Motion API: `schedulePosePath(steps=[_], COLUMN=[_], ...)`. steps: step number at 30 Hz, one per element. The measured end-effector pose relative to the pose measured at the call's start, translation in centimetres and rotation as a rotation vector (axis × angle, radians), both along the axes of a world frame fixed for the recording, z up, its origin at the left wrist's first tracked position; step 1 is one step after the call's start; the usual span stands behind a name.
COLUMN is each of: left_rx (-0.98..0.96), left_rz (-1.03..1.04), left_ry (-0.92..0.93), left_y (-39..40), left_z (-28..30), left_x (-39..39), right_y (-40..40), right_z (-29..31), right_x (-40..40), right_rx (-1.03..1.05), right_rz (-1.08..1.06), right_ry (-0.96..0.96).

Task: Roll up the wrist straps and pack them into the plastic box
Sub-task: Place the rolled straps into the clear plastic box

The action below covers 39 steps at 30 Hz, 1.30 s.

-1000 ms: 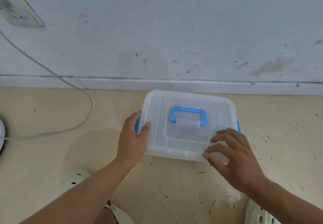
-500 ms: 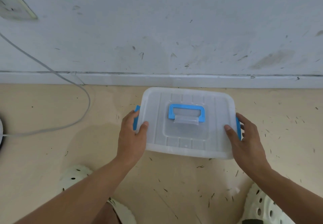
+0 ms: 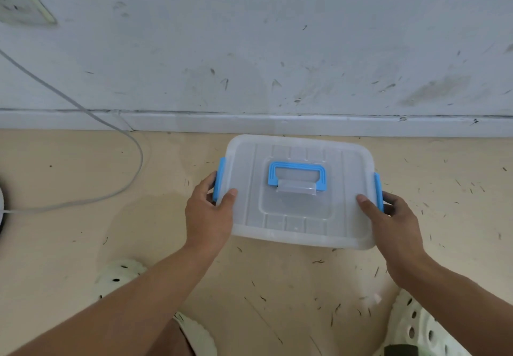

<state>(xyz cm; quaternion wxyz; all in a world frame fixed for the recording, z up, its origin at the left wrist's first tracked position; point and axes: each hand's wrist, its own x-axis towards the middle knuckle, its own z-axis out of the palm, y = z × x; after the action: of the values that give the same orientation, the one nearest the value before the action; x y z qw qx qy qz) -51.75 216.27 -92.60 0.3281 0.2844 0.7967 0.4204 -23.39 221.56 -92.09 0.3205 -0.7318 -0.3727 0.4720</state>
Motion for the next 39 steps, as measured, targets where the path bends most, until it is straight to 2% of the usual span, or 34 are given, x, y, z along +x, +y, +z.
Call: schedulePosePath(steps=[12,19,28,39], left_rx=[0.026,0.024,0.017,-0.005], left_rz=[0.006,0.027,0.016,-0.057], left_ry=[0.036,0.048,0.102,0.086], left_y=[0.0,1.1,8.0,8.8], left_z=[-0.3,-0.1,0.4,0.4], left_x=[0.2,0.6,-1.3,-2.3], right_y=[-0.5,1.3,9.3,9.4], right_z=[0.4,0.4,0.1,-0.5], right_x=[-0.6,-1.1,-3.7,-4.1], right_rx=[0.05,0.114,0.119,0.107], right_rz=[0.011,0.103,0.137,0.119], right_ry=[-0.112,-0.222,-0.2,-0.241])
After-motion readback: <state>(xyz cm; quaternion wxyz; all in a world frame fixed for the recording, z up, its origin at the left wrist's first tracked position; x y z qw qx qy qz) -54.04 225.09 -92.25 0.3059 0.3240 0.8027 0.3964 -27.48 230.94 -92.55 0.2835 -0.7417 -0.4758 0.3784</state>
